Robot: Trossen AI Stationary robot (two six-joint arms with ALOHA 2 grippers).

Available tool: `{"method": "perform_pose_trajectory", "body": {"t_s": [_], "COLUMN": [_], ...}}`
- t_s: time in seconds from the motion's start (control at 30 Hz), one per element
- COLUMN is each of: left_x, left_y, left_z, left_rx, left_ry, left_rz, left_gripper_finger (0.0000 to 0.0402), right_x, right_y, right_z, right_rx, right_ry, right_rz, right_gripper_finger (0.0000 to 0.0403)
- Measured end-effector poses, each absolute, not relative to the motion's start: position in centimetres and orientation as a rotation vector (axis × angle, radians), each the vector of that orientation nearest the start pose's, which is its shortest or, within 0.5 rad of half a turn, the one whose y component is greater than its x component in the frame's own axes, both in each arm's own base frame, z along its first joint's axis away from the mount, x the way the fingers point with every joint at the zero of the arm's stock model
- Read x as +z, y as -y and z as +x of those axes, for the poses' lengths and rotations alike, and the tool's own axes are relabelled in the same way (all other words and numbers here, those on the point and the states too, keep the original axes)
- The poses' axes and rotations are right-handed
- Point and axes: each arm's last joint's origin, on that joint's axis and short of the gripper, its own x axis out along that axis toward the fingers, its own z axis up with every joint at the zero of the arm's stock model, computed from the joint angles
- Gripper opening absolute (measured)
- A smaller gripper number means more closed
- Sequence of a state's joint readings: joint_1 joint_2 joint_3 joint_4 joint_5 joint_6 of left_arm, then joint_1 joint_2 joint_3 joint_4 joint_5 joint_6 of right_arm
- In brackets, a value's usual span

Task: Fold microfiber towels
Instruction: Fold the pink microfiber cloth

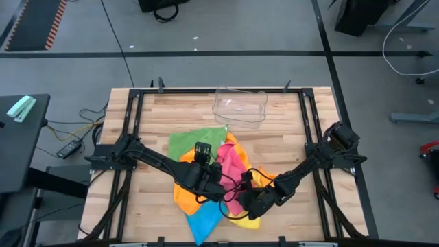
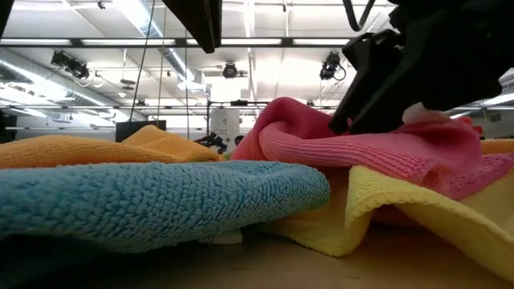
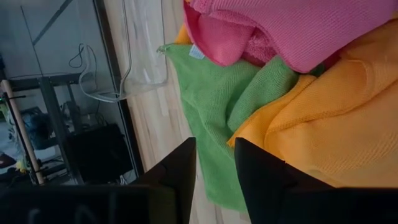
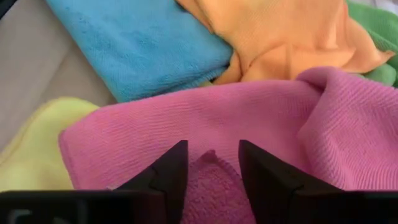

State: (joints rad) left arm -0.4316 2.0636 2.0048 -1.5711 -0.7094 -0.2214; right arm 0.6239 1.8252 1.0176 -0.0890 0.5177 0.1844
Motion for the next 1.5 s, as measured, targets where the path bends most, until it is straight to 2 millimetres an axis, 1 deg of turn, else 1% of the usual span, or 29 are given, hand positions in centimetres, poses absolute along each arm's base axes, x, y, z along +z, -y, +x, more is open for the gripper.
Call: {"method": "perform_pose_trajectory", "body": {"t_s": [0.23, 0.33, 0.43, 0.5, 0.67, 0.83, 0.9, 1.1, 1.23, 1.4, 1.5], "left_x": [29.2, 29.2, 29.2, 29.2, 29.2, 29.2, 29.2, 29.2, 29.2, 29.2, 29.2], "left_y": [14.5, 14.5, 14.5, 14.5, 14.5, 14.5, 14.5, 14.5, 14.4, 14.4, 14.5], "left_z": [36.0, 36.0, 36.0, 36.0, 36.0, 36.0, 36.0, 36.0, 36.0, 36.1, 36.0], "left_rx": [0.355, 0.355, 0.355, 0.355, 0.355, 0.359, 0.359, 0.361, 0.362, 0.366, 0.372], "left_ry": [-1.324, -1.324, -1.324, -1.324, -1.324, -1.323, -1.323, -1.323, -1.324, -1.323, -1.32], "left_rz": [0.702, 0.702, 0.702, 0.702, 0.701, 0.698, 0.697, 0.695, 0.694, 0.689, 0.668], "left_gripper_finger": [0.0112, 0.0113, 0.0113, 0.0111, 0.0108, 0.0107, 0.0107, 0.0107, 0.0107, 0.0107, 0.0107], "right_x": [14.9, 14.9, 14.9, 15.3, 17.5, 18.9, 19.1, 19.7, 19.6, 18.0, 17.8], "right_y": [-19.6, -19.6, -19.6, -19.8, -20.4, -20.7, -20.7, -20.8, -21.3, -21.4, -21.3], "right_z": [29.7, 29.6, 29.5, 29.3, 28.2, 26.7, 26.1, 23.3, 22.4, 22.4, 22.2], "right_rx": [0.025, 0.027, 0.037, 0.045, 0.072, 0.085, 0.099, 0.113, 0.12, 0.091, 0.095], "right_ry": [-0.776, -0.788, -0.791, -0.786, -0.733, -0.749, -0.783, -0.927, -0.962, -1.043, -1.099], "right_rz": [-0.316, -0.322, -0.319, -0.32, -0.309, -0.285, -0.274, -0.218, -0.181, -0.188, -0.155], "right_gripper_finger": [0.0064, 0.0043, 0.004, 0.0039, 0.0039, 0.0039, 0.0039, 0.0039, 0.0039, 0.0039, 0.004]}}
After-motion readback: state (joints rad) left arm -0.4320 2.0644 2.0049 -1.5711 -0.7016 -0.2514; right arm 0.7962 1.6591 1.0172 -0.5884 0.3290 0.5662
